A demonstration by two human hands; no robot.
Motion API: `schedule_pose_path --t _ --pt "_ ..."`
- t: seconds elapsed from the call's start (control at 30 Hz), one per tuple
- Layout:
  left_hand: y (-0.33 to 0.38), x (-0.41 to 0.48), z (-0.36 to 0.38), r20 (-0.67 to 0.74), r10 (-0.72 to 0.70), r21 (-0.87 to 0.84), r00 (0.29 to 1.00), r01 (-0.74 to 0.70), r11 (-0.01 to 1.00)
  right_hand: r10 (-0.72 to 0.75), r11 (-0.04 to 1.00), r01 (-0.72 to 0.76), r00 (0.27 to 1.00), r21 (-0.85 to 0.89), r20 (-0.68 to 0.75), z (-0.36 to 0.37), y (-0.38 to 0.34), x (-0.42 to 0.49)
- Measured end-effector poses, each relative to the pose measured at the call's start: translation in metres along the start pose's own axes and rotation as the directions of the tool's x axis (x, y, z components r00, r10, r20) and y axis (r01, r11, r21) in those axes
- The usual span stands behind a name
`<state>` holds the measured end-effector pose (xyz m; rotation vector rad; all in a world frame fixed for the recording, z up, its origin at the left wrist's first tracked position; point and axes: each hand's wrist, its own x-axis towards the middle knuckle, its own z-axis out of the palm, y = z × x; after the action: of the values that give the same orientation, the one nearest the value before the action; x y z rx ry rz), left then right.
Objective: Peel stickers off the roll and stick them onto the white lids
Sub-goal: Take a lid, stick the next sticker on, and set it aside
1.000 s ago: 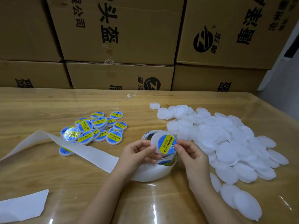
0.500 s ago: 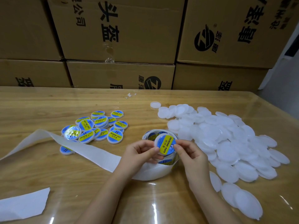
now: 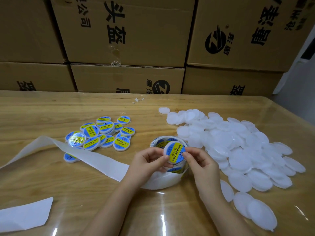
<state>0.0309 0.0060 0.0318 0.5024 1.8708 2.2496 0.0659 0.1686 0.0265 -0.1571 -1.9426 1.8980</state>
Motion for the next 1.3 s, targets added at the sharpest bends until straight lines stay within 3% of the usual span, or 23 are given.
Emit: schedule_pose_path --t 0.57,0.87,1.0,1.2,1.3 --pt "0.0001 -0.0007 0.0030 -0.014 0.048 0.081 0.999 -0.046 0.996 -0.077 0.988 0.074 0.997 -0.137 -0.017 0.0009 -0.0023 -0.0051" --pt "0.0012 -0.0002 -0.0021 -0.105 0.091 0.118 0.990 -0.079 0.990 -0.098 0.982 0.121 0.982 -0.142 0.161 -0.0036 -0.0093 0.0005" --pt "0.0006 0.0000 -0.0006 -0.110 0.095 0.117 0.989 -0.082 0.990 -0.160 0.958 0.189 0.977 -0.218 0.144 -0.0056 -0.0060 0.0017" --pt "0.0049 -0.0008 0.0028 -0.044 0.035 0.027 0.998 -0.033 0.999 -0.304 0.920 0.316 0.949 -0.233 0.087 -0.0022 -0.0067 -0.0026" --pt "0.0061 -0.0012 0.0036 -0.005 0.009 0.011 1.000 -0.009 1.000 -0.265 0.941 0.277 0.960 -0.194 0.086 -0.0007 -0.0069 -0.0050"
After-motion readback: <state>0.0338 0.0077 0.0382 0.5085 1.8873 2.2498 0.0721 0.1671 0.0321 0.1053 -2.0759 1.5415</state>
